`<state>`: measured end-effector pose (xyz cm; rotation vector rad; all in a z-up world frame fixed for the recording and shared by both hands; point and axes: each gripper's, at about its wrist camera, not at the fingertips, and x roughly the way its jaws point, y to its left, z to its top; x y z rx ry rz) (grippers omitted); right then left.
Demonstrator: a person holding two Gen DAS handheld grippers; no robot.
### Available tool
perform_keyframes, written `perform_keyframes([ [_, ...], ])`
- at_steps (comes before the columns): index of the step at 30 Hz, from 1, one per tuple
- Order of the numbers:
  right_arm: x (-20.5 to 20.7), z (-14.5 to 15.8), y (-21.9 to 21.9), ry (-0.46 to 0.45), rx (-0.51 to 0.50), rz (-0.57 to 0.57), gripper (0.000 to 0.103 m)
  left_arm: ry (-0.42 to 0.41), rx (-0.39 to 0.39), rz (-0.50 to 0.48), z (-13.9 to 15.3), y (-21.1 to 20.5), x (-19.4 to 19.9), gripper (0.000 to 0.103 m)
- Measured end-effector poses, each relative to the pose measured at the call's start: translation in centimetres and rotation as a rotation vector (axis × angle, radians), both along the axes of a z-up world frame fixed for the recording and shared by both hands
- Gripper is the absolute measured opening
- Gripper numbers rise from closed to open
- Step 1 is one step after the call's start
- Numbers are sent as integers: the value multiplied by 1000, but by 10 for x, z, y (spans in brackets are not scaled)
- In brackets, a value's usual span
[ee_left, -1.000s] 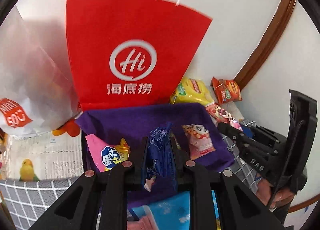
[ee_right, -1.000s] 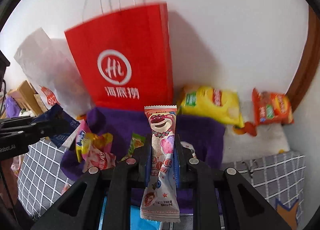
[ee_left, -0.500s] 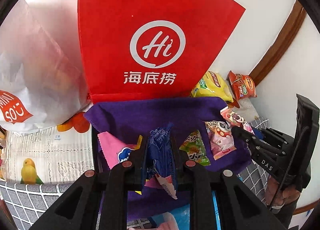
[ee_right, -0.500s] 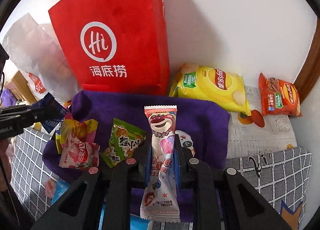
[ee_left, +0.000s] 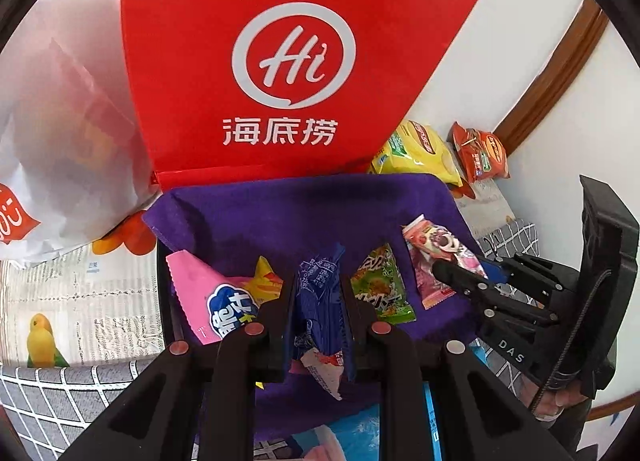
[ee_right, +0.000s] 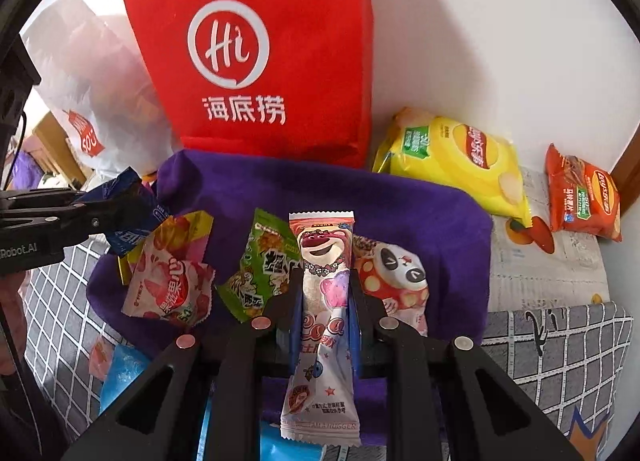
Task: Organize snacks
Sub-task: 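Open the right tool on the bear packet while the left tool releases the blue packet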
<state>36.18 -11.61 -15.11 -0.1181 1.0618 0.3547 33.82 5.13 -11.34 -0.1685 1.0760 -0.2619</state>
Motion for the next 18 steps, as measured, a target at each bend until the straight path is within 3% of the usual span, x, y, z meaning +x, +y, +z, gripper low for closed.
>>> perform_keyframes([
  [18,6,-12,-1,52,-37,-30,21,46,22,2,-19,-8,8,19],
])
